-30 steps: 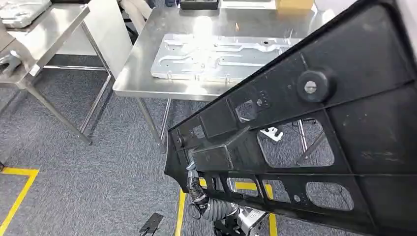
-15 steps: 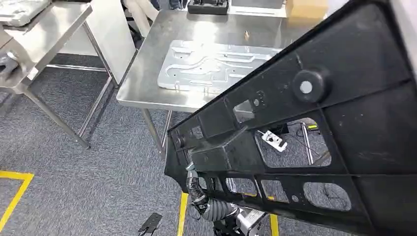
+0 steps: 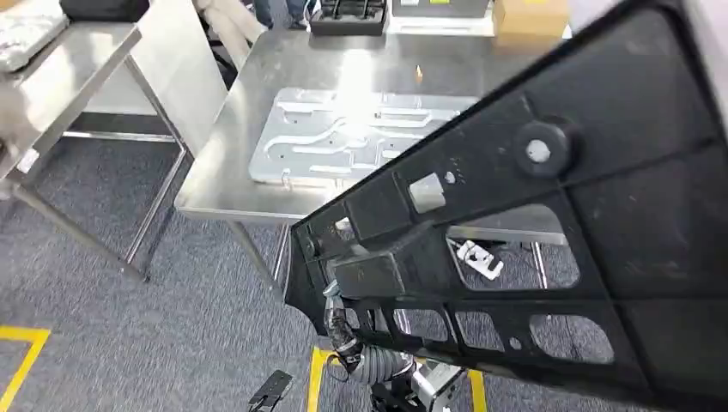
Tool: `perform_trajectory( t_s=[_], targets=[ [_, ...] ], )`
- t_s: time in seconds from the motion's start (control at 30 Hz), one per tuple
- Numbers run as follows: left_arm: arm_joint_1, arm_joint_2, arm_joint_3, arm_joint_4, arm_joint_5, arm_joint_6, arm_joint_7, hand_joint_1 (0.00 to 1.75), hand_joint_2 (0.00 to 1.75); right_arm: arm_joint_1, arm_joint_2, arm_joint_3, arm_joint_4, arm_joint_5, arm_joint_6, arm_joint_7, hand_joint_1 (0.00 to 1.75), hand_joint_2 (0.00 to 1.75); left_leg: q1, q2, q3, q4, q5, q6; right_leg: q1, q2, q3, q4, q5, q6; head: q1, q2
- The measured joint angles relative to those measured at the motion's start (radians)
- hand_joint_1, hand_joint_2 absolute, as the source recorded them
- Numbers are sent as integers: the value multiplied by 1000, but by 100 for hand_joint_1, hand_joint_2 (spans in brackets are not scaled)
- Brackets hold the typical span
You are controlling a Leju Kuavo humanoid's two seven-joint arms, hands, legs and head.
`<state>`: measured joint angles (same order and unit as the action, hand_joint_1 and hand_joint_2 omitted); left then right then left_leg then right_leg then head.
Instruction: Take the parts from the cabinet and place them on the table.
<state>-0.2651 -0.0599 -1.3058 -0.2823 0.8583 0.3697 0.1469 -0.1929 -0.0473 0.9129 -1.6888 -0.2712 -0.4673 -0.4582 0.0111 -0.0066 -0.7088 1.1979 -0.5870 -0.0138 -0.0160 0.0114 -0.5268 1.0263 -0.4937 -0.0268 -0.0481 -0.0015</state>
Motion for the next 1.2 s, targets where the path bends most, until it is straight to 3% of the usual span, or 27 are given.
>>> perform_trajectory(
  t_s=[0.03, 0.07, 0.1, 0.2, 0.23, 0.27, 0.3, 0.37, 0.4, 0.43, 0.47, 0.5, 0.53, 0.57, 0.6, 0.63, 0.73, 0.77, 0.8, 0.83, 0.9, 0.93, 0.97, 1.0, 1.07, 1.13, 1.2],
  targets=[
    [0, 0, 0, 0, 0, 0, 0, 0, 175, 0, 0, 0, 0, 0, -1, -3, 175, 175, -2, 0, 15, -80, 73, 7, 0, 0, 20, 0, -15, 2, 0, 0],
    [1, 1, 0, 0, 0, 0, 0, 0, 175, 1, 0, 0, 0, -1, -5, -6, 175, 175, -6, 0, 25, -152, 174, 18, 0, 0, 20, -4, -27, 6, 0, 0],
    [4, 4, 0, 0, 0, 0, 0, 0, 175, 0, 0, 0, 1, -7, -8, -11, 175, 175, -13, -4, 18, -174, 209, 23, 5, 5, 43, 7, -40, 13, 2, 0],
    [2, 6, -1, 0, -4, 1, 3, 0, 175, 2, 0, -3, 0, -30, -9, -27, 175, 175, -14, -3, 38, -167, 198, 32, 4, 13, 53, -18, -59, 33, 0, 0],
    [-2, 5, -1, 0, -5, 1, 3, 0, 175, 2, 1, -5, -3, -33, -7, -32, 175, 175, -4, 0, 53, -182, 196, 37, 11, 13, 65, -23, -68, 43, -1, 0],
    [-3, 5, -1, 0, -7, 2, 2, 0, 175, 2, 0, -6, -4, -36, -6, -33, 175, 175, -2, 3, 66, -191, 191, 41, 7, 5, 68, -5, -75, 44, 3, 0],
    [-4, 5, -1, 0, -8, 2, 2, 0, 175, 1, 0, -6, -4, -39, -6, -35, 175, 175, -2, 8, 77, -194, 184, 52, 7, 0, 37, 53, -99, 45, 9, 0],
    [-3, 5, -1, 0, -9, 2, 3, 0, 175, 3, 0, -7, -4, -43, -3, -36, 175, 175, -3, 17, 93, -194, 163, 52, 7, -1, -74, 224, -154, 47, 10, 0],
    [-2, 5, -1, 0, -9, 2, 3, 0, 175, 5, -1, -7, -4, -44, -3, -36, 175, 175, -4, 22, 103, -194, 153, 52, 7, -1, -125, 285, -161, 48, 11, 0],
    [0, 5, -1, 0, -9, 2, 4, 0, 175, 6, -1, -8, -3, -45, -3, -36, 175, 175, -5, 28, 115, -193, 142, 52, 7, -1, -159, 305, -139, 49, 10, 0],
    [1, 5, -1, 0, -10, 2, 4, 0, 175, 6, -1, -9, -3, -45, -3, -36, 175, 175, -5, 33, 131, -193, 129, 52, 7, -2, -167, 274, -87, 47, 11, 0],
    [1, 5, -1, 0, -11, 2, 4, 0, 175, 6, -1, -9, -3, -47, -3, -36, 175, 175, -6, 40, 151, -193, 115, 52, 8, -7, -153, 204, -16, 43, 11, 0],
    [1, 5, -1, 0, -11, 2, 4, 0, 175, 5, -1, -9, -3, -48, -3, -37, 175, 175, -8, 48, 172, -193, 102, 51, 10, -24, -132, 117, 56, 35, 11, 0],
    [3, 5, -1, 0, -12, 2, 4, 0, 175, 5, -1, -9, -2, -50, -2, -37, 175, 175, -9, 54, 174, -194, 87, 48, 19, -71, -122, 44, 103, 23, 13, 0],
    [3, 5, -3, 0, -12, 1, 4, 0, 175, 4, -2, -9, 0, -50, 0, -38, 175, 175, -18, 60, 190, -190, 79, 40, 39, -110, -124, 50, 92, 15, 8, 0],
    [2, 5, -5, 0, -12, 1, 4, 0, 175, 4, 0, -9, 0, -53, 0, -38, 175, 175, -19, 66, 185, -189, 74, 35, 35, -101, -101, 20, 73, 6, 12, 1],
    [-1, 5, -5, 0, -11, 1, 4, 0, 175, 5, 0, -9, 0, -56, 0, -39, 175, 175, -22, 101, 190, -193, 61, 21, 31, -64, -105, 10, 63, -5, 10, 0],
    [-3, 6, -5, 0, -11, 2, 4, 0, 175, 7, 1, -9, 0, -56, 0, -39, 175, 175, -16, 85, 190, -183, 47, 17, 24, -58, -91, 2, 61, -9, 10, 0],
    [-6, 6, -6, 0, -12, 2, 2, 0, 175, 5, 1, -10, 0, -56, 0, -40, 175, 175, -15, 51, 170, -137, 32, 11, 18, -54, -82, -1, 56, -15, 7, 0],
    [-6, 6, -8, 0, -12, 2, 2, 0, 175, 3, 3, -10, 0, -56, -1, -41, 175, 175, -12, 33, 128, -64, 7, 6, 16, -49, -77, -1, 52, -20, 7, 0],
    [-1, 8, -15, 0, -12, 2, 2, 0, 175, 4, 4, -10, 0, -58, -6, -41, 175, 175, -5, 22, 27, 86, -31, -3, 15, -36, -66, -1, 43, -21, 7, 0],
    [3, 8, -16, 0, -11, 3, 3, 0, 175, 4, 4, -10, 2, -58, -8, -41, 175, 175, -1, 21, -8, 117, -18, -6, 14, -27, -59, 1, 36, -20, 7, 0],
    [6, 10, -16, 0, -11, 5, 4, 0, 175, 4, 4, -10, 3, -58, -10, -39, 175, 175, 1, 21, -15, 99, 17, -6, 14, -20, -51, 2, 30, -18, 6, 0],
    [7, 10, -16, 0, -11, 7, 4, 0, 175, 4, 4, -10, 3, -58, -12, -37, 175, 175, 1, 21, -5, 44, 72, -6, 13, -14, -40, 4, 21, -15, 6, 0],
    [3, 11, -17, 0, -11, 11, 4, 0, 175, 4, 4, -10, 4, -58, -15, -35, 175, 175, 2, 21, 45, -115, 186, -1, 12, -9, -18, 6, 3, -7, 6, 0],
    [-1, 11, -22, 0, -11, 11, 4, 0, 175, 2, 6, -10, 7, -57, -16, -33, 175, 175, -6, 18, 73, -164, 167, 7, 17, -5, -18, 11, -7, 7, 6, 0],
    [-1, 11, -23, 0, -11, 10, 2, 0, 175, 1, 7, -10, 8, -55, -19, -29, 175, 175, -10, 16, 68, -165, 157, 17, 14, -8, -21, 4, -7, 15, 9, 0]
  ],
)
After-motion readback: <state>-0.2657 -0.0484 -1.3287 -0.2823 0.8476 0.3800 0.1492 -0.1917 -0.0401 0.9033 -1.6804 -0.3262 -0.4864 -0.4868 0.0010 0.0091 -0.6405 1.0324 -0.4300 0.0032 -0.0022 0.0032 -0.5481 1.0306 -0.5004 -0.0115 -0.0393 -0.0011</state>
